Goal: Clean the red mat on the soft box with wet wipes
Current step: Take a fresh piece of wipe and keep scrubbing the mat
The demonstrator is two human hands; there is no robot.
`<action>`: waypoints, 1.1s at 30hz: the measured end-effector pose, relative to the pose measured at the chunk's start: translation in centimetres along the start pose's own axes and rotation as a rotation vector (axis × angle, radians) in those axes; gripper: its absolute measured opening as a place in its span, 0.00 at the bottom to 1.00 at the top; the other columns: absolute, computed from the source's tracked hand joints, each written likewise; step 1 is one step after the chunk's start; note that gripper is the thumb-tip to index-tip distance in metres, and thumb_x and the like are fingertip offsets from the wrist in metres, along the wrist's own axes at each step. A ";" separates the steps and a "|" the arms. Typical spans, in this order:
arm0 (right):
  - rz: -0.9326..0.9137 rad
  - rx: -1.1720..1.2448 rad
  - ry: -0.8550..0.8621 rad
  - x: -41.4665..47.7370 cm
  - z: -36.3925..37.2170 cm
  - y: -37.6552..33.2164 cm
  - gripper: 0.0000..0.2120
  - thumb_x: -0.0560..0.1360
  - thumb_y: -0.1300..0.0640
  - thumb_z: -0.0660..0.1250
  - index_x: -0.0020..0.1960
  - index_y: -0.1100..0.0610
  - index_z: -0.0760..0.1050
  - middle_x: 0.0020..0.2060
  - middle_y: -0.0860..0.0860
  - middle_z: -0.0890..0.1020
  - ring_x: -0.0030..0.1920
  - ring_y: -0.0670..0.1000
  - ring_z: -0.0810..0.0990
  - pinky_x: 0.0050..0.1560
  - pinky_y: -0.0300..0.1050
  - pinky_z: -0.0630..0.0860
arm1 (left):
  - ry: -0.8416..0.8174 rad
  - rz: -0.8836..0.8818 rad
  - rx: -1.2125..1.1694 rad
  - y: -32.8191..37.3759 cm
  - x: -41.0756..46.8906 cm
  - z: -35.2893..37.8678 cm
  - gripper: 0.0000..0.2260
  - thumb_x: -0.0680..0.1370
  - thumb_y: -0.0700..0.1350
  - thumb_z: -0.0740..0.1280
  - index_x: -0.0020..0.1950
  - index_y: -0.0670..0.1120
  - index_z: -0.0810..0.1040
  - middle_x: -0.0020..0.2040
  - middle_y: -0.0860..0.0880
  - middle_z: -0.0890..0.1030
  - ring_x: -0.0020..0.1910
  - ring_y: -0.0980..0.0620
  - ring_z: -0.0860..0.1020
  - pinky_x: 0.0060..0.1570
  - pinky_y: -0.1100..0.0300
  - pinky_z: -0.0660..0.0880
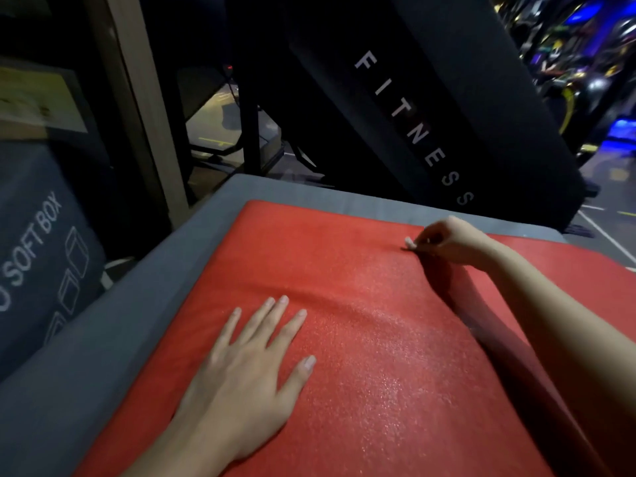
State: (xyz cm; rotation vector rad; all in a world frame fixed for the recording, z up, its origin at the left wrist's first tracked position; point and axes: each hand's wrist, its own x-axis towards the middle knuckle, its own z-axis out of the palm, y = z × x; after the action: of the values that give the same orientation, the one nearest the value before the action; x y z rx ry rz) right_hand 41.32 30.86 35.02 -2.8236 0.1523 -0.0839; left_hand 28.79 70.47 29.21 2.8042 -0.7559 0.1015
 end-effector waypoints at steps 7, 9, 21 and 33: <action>0.048 -0.024 0.178 1.5 1.7 -1.7 0.15 0.75 0.46 0.71 0.43 0.59 0.84 0.39 0.58 0.84 0.44 0.59 0.82 0.39 0.44 0.71 | 0.014 -0.009 -0.008 -0.2 0.0 0.4 0.36 0.77 0.72 0.32 0.83 0.62 0.51 0.83 0.59 0.47 0.80 0.64 0.40 0.78 0.52 0.39; 0.061 -0.079 0.214 2.5 2.8 -2.4 0.18 0.77 0.47 0.69 0.45 0.63 0.84 0.42 0.62 0.84 0.46 0.62 0.82 0.44 0.46 0.73 | 0.013 -0.005 -0.002 -0.3 0.1 0.3 0.35 0.78 0.71 0.33 0.83 0.62 0.50 0.83 0.59 0.46 0.80 0.63 0.39 0.79 0.52 0.40; -0.141 0.018 0.110 -12.3 2.2 -3.3 0.01 0.73 0.57 0.74 0.45 0.51 0.83 0.37 0.44 0.82 0.37 0.42 0.78 0.38 0.30 0.68 | 0.032 0.003 0.007 -0.3 0.5 0.5 0.35 0.78 0.69 0.40 0.83 0.58 0.56 0.84 0.54 0.53 0.82 0.58 0.48 0.81 0.49 0.44; 0.037 0.201 0.274 -19.5 5.0 -6.0 0.02 0.74 0.55 0.74 0.45 0.52 0.85 0.39 0.51 0.81 0.39 0.52 0.79 0.38 0.41 0.68 | 0.010 0.007 0.035 -0.1 0.0 0.6 0.35 0.79 0.68 0.40 0.83 0.57 0.55 0.84 0.53 0.53 0.82 0.56 0.48 0.81 0.47 0.45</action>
State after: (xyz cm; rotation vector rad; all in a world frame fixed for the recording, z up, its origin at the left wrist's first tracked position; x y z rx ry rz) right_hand 22.96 40.32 31.34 -2.5960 0.2429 -0.4523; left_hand 28.88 70.38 28.57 2.8320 -0.7685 0.1309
